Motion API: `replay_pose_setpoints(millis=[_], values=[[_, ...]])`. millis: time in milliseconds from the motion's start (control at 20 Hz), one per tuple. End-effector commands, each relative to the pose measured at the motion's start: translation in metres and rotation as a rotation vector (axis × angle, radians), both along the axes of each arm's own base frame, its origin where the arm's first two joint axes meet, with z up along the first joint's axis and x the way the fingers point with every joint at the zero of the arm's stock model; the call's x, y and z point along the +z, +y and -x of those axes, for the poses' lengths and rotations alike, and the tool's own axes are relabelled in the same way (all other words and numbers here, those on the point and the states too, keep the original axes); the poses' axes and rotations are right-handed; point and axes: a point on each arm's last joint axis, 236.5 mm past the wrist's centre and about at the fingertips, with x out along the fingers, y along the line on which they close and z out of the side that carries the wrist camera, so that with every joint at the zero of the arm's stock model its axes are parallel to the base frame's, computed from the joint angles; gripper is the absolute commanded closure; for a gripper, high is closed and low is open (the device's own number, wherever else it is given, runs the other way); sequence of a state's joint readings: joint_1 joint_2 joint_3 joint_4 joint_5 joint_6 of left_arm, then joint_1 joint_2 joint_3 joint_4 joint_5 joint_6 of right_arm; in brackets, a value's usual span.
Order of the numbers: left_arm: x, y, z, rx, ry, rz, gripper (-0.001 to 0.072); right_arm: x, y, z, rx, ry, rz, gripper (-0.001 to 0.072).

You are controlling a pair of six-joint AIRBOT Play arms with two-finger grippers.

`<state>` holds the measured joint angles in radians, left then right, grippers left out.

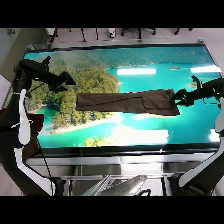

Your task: Fold the shirts.

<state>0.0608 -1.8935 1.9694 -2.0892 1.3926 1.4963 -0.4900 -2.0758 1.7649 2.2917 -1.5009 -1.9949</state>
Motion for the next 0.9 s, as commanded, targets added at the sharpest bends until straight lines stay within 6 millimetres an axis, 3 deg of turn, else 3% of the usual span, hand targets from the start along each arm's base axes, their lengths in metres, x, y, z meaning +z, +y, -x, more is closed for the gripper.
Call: replay_pose_setpoints(millis=[0, 100, 200, 250, 300, 350, 400, 450, 500, 650, 750, 850], values=[[0.023, 0.004, -0.001, 0.01, -0.051, -0.004, 0.0038, -0.013, 0.008, -0.002, 0.006, 0.0, -0.055, 0.004], [0.03, -0.001, -0.002, 0.006, -0.07, 0.0, 0.0038, -0.014, 0.009, -0.004, 0.003, -0.008, -0.061, 0.0055], [0.031, -0.012, -0.001, -0.011, -0.076, 0.003, 0.0039, -0.014, 0.008, -0.011, -0.015, -0.026, -0.057, 0.0247], [0.031, -0.019, 0.0, -0.025, -0.077, 0.004, 0.0057, -0.015, 0.009, -0.014, -0.021, -0.034, -0.049, 0.0267], [0.032, -0.028, 0.001, -0.039, -0.082, 0.004, 0.0297, -0.016, 0.011, -0.017, -0.022, -0.042, -0.042, 0.0357], [0.033, -0.039, 0.001, -0.056, -0.094, 0.005, 0.0691, -0.017, 0.014, -0.021, -0.017, -0.052, -0.034, 0.0471], [0.034, -0.05, -0.001, -0.07, -0.112, 0.007, 0.0689, -0.017, 0.019, -0.023, -0.003, -0.064, -0.028, 0.0498], [0.036, -0.062, -0.002, -0.084, -0.126, 0.009, 0.0689, -0.017, 0.025, -0.025, 0.011, -0.07, -0.024, 0.0635], [0.036, -0.078, 0.001, -0.111, -0.136, 0.01, 0.0689, -0.016, 0.031, -0.027, 0.027, -0.078, -0.021, 0.0691], [0.037, -0.124, 0.012, -0.189, -0.157, 0.01, 0.0689, 0.004, 0.038, -0.034, 0.049, -0.098, -0.018, 0.0692], [0.033, -0.164, 0.022, -0.272, -0.186, 0.01, 0.0689, 0.036, 0.038, -0.039, 0.056, -0.123, -0.012, 0.0693], [0.012, -0.204, 0.032, -0.324, -0.199, 0.002, 0.0689, 0.077, 0.041, -0.04, 0.078, -0.169, 0.003, 0.0693]])
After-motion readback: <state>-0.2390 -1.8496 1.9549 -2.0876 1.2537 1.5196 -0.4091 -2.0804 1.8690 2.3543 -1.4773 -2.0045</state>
